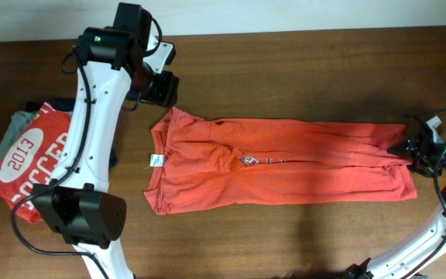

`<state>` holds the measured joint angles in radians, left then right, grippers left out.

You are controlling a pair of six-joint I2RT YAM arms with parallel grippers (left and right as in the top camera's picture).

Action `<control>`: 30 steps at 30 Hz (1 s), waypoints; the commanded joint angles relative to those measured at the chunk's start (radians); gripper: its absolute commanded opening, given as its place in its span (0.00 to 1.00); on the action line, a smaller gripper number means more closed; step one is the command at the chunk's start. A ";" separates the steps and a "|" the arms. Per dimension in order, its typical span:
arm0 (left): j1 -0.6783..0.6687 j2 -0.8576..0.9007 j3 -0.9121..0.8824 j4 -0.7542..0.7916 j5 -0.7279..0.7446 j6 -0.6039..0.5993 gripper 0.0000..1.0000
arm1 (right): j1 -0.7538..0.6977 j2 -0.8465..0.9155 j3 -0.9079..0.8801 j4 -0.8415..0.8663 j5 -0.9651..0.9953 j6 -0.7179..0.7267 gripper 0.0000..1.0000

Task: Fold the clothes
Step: 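Grip the strip's right end with the right gripper and lift it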

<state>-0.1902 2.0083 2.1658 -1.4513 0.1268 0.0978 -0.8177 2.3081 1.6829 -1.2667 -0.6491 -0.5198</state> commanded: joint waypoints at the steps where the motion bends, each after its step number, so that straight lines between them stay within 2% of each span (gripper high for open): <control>1: 0.003 -0.013 0.013 0.003 -0.005 0.021 0.65 | 0.005 0.090 -0.052 0.053 0.175 0.050 0.68; 11: 0.003 -0.013 0.013 -0.001 -0.005 0.021 0.65 | -0.035 0.043 0.072 0.021 0.168 0.065 0.80; 13: 0.003 -0.013 0.013 -0.004 -0.005 0.021 0.65 | -0.055 0.041 0.086 0.015 0.168 0.061 0.88; 17: 0.003 -0.013 0.013 -0.006 -0.005 0.021 0.65 | -0.078 0.047 0.082 0.010 0.158 -0.013 0.95; 23: 0.003 -0.013 0.013 0.000 -0.005 0.021 0.65 | -0.057 0.055 0.025 -0.002 0.050 -0.208 0.95; 30: 0.003 -0.013 0.013 -0.001 -0.005 0.029 0.65 | -0.033 0.055 -0.101 0.075 0.014 -0.294 1.00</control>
<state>-0.1902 2.0083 2.1658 -1.4540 0.1226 0.1024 -0.8783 2.2772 1.6657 -1.2175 -0.6769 -0.7277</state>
